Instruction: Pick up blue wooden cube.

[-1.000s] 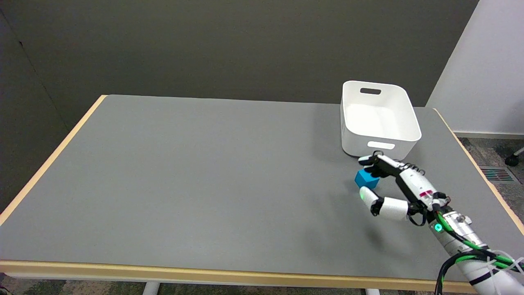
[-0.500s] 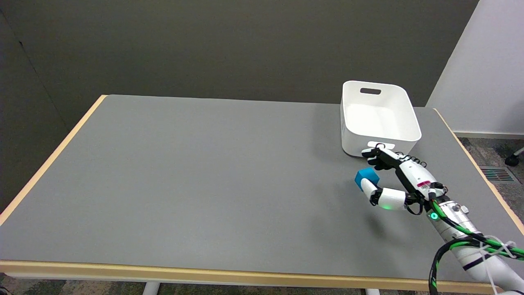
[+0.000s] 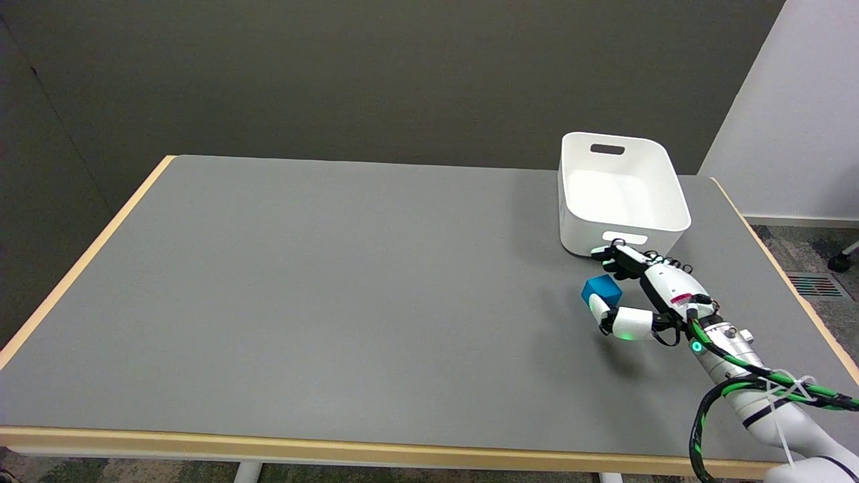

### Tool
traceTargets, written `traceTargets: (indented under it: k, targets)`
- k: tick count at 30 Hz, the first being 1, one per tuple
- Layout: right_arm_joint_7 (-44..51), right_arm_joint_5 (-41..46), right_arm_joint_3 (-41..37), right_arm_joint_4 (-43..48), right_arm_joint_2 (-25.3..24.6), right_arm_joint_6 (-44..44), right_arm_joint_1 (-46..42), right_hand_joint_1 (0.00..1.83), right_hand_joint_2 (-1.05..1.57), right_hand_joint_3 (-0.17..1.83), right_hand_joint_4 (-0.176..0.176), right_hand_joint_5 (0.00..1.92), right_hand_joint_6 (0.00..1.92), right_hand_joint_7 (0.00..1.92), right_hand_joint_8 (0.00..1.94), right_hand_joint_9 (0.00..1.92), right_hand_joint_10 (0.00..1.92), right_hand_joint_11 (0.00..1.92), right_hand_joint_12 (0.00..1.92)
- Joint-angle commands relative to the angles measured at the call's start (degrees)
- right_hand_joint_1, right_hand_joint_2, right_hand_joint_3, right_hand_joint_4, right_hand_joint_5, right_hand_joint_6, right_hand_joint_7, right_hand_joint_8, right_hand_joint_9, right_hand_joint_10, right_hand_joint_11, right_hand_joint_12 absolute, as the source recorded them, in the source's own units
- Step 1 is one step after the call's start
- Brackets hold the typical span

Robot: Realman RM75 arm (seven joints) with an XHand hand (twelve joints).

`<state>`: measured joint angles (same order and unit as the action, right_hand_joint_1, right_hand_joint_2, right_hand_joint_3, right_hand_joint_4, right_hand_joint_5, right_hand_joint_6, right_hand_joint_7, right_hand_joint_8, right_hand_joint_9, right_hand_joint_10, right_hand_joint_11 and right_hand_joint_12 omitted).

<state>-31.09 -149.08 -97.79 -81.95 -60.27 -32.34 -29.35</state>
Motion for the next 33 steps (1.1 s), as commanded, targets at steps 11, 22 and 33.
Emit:
traceTargets:
  k: [11,22,33]
  targets:
    - [2.63,0.04,2.24,3.32,-0.15,1.26,3.40,0.55,0.66,0.96,0.116,0.29,0.59,0.46,0.52,0.42,0.88,0.20,1.28]
    - [2.63,0.04,5.02,4.22,-0.23,-0.06,4.33,0.76,0.69,0.95,0.120,0.32,0.69,0.49,0.56,0.45,0.93,0.29,1.38]
    - [2.63,0.04,5.33,4.48,-0.32,-1.78,4.81,1.43,1.04,0.46,0.070,0.42,1.42,0.65,1.51,0.70,1.70,0.57,1.80]
